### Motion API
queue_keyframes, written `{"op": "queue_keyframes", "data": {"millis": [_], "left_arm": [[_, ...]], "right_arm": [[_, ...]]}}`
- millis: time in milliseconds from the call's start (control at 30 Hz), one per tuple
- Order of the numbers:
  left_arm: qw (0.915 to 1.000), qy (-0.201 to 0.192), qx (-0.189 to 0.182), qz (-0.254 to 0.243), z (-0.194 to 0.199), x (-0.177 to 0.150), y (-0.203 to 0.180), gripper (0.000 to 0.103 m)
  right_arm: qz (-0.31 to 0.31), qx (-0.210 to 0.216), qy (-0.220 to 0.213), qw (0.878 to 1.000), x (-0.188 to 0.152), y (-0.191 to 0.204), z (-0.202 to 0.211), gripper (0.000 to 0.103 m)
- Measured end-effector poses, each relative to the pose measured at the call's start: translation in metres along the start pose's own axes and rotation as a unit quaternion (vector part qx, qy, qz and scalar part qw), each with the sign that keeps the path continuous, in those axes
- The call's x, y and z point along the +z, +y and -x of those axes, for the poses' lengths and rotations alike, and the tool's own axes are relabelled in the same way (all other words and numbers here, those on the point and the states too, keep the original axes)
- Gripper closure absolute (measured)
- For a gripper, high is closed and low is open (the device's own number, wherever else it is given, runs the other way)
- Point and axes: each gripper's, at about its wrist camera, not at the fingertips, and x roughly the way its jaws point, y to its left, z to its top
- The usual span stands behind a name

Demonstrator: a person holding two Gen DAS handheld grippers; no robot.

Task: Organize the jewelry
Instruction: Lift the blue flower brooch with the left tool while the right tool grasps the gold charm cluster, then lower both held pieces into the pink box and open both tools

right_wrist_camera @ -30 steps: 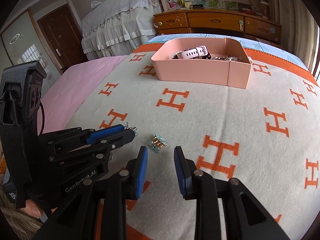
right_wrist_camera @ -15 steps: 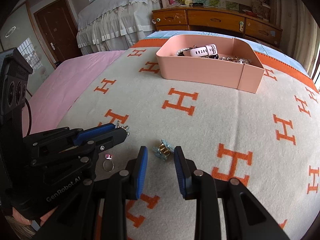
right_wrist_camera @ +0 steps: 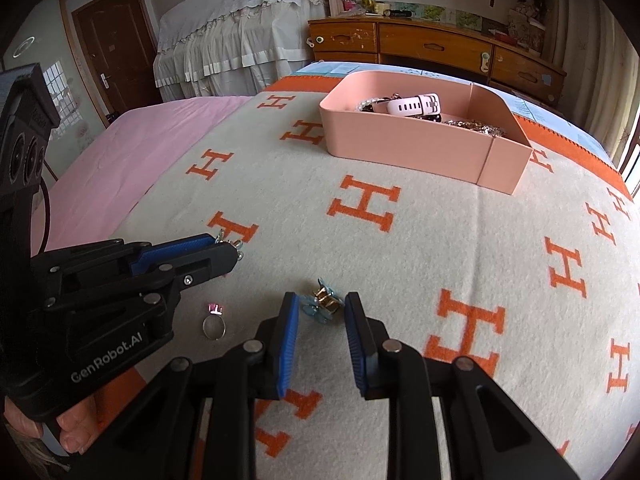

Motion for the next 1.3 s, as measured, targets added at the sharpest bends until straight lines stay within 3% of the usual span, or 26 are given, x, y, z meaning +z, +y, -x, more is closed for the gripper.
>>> {"op": "queue_keyframes", "data": {"millis": [200,367,500,900,1100,1300], "left_arm": [[1.0000,0.002,0.007,-0.004,0.010,0.009,-0.004,0.090],[0.9998,-0.001,0.001,-0.019,0.028,0.031,-0.012,0.090],[0.9992,-0.008,-0.012,-0.036,0.046,0.063,-0.024,0.090],[0.9950,-0.052,-0.023,-0.083,0.084,0.183,-0.081,0.090],[0.9949,-0.050,-0.002,-0.088,0.057,0.229,-0.099,0.090],[0.9970,0.004,0.014,-0.076,-0.018,0.249,-0.096,0.090]], "right_arm": [[-0.004,0.017,0.005,1.000,-0.001,-0.004,0.011,0.079],[-0.014,0.027,-0.018,0.999,0.015,-0.015,0.039,0.079],[-0.022,0.032,-0.039,0.999,0.036,-0.027,0.064,0.079],[-0.043,0.018,-0.135,0.990,0.140,-0.072,0.142,0.079],[-0.075,0.019,-0.143,0.987,0.190,-0.101,0.144,0.079],[-0.107,0.028,-0.087,0.990,0.213,-0.132,0.092,0.079]]}}
